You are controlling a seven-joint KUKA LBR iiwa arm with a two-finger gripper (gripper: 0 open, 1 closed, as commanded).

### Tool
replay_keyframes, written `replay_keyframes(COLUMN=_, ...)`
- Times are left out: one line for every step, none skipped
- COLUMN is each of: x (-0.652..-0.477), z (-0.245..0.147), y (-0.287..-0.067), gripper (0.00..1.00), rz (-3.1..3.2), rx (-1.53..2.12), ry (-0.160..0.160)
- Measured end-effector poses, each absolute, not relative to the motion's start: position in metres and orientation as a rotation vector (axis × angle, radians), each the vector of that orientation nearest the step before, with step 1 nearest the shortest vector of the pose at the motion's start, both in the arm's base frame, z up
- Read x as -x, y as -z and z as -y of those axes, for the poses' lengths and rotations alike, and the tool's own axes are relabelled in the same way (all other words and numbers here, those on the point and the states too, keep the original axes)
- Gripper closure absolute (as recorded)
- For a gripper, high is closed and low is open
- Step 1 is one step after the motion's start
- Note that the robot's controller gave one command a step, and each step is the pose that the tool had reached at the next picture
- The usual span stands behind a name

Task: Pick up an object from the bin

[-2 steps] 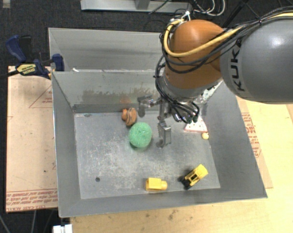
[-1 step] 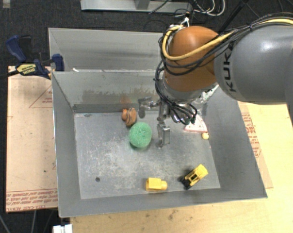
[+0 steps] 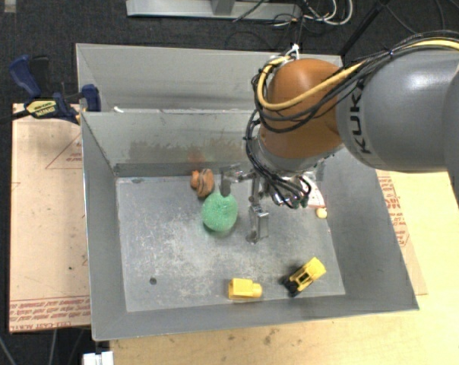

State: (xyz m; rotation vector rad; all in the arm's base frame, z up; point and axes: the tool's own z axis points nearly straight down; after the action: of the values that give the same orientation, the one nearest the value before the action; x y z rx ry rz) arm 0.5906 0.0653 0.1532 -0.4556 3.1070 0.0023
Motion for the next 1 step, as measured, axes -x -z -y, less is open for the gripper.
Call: replay_keyframes(x=-0.6179, z=-0.0673, y=-0.1218, gripper=0.0, rz=-3.078, rx=0.594, ry=-0.001)
